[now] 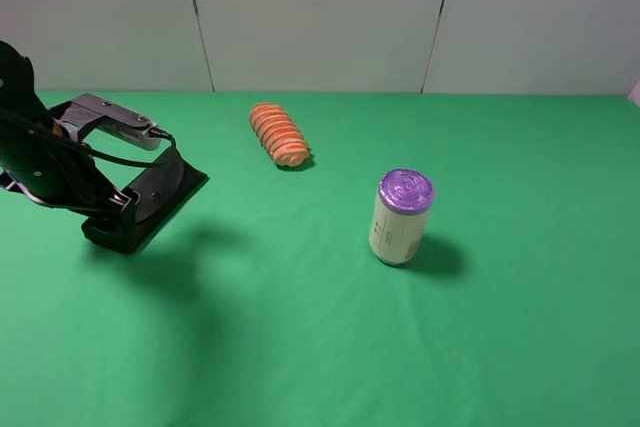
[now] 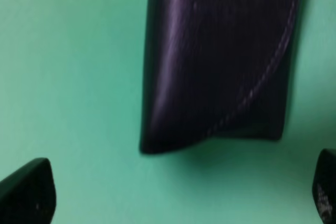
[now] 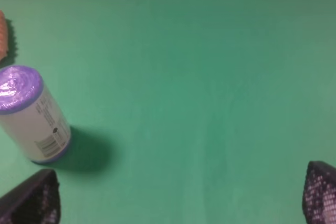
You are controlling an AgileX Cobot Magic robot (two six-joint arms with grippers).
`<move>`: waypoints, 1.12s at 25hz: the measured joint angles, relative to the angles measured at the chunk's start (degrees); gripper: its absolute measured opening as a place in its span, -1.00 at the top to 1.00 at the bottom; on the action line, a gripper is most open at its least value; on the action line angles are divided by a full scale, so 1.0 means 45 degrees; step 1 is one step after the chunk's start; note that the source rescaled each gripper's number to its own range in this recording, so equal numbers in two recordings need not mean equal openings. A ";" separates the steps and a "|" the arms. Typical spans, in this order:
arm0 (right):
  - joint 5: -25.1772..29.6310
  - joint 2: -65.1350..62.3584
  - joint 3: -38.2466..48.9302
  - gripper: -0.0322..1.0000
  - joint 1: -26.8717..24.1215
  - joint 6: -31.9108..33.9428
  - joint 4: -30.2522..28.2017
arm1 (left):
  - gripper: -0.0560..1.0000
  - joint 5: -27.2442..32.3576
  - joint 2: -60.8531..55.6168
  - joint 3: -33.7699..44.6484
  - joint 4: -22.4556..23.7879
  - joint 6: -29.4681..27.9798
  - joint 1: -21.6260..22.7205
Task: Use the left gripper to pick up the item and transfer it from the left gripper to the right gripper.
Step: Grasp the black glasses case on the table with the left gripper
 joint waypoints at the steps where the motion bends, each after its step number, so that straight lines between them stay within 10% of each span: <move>1: 0.0000 0.0000 0.0000 -1.00 0.0000 0.0000 0.0000 | -0.91 -0.0128 0.0194 -0.0013 -0.0014 -0.0072 0.0000; 21: 0.0000 0.0000 0.0000 -1.00 0.0000 0.0000 0.0000 | -0.82 -0.1761 0.2009 -0.0026 -0.0303 -0.0225 0.0000; 24: 0.0000 0.0000 0.0000 -1.00 0.0000 0.0000 0.0000 | -0.55 -0.1892 0.2044 -0.0026 -0.0303 -0.0225 0.0000; 28: 0.0000 0.0000 0.0000 -1.00 0.0000 0.0000 0.0000 | 0.33 -0.1917 0.2048 -0.0026 -0.0303 -0.0225 0.0000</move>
